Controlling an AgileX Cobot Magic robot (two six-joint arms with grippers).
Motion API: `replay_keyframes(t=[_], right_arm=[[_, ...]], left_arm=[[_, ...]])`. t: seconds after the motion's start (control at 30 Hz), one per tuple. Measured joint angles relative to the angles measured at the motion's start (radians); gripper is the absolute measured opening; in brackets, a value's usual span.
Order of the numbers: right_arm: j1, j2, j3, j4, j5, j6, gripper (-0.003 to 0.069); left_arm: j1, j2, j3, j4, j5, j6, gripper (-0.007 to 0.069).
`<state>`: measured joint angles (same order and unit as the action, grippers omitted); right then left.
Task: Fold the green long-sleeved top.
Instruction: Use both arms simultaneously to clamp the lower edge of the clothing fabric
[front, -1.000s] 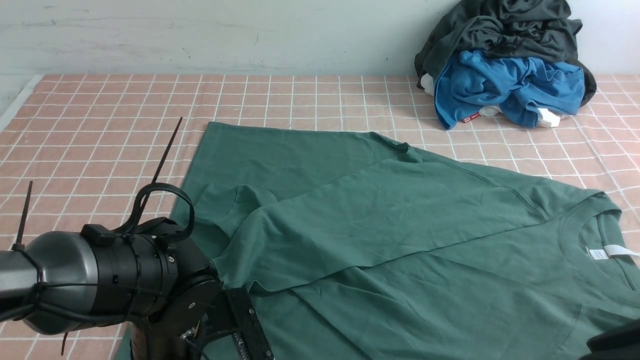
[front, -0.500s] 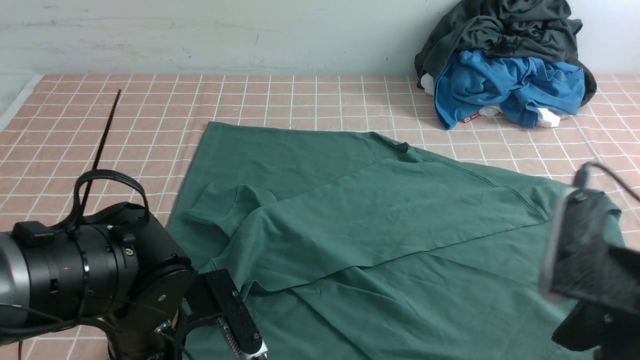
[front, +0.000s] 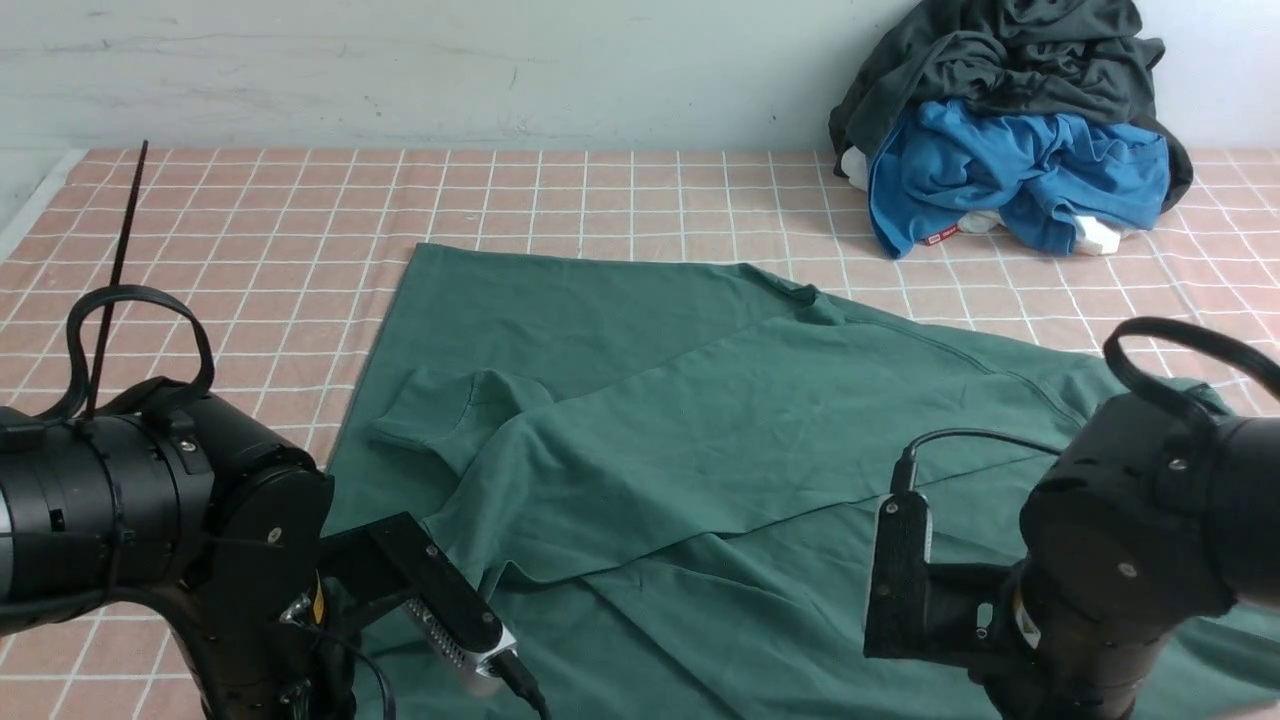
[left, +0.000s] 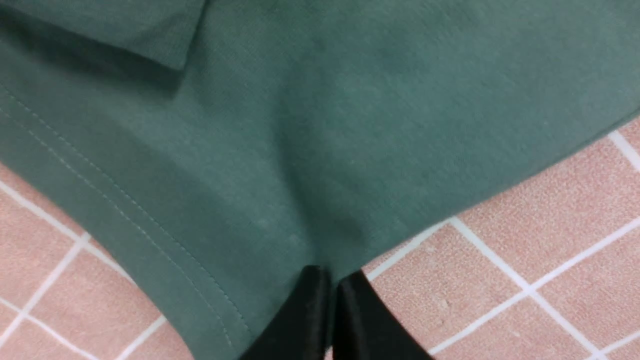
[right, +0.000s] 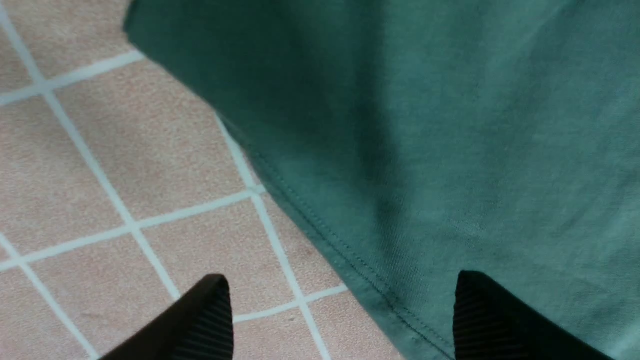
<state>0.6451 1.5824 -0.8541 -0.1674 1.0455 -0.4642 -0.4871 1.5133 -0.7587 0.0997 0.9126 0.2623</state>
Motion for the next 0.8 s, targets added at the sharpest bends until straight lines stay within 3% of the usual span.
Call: replay_keyframes(t=[0.37,0.8], right_arm=[[-0.080,0.004,-0.002,0.016,-0.030,-0.022,0.0516],[-0.188,0.004,0.079,0.085,-0.078,-0.204,0.0516]], left_arm=[[0.000,0.000,0.000,0.000,0.009,0.013,0.0000],[0.000,0.000,0.000,0.000,0.003,0.044,0.0000]])
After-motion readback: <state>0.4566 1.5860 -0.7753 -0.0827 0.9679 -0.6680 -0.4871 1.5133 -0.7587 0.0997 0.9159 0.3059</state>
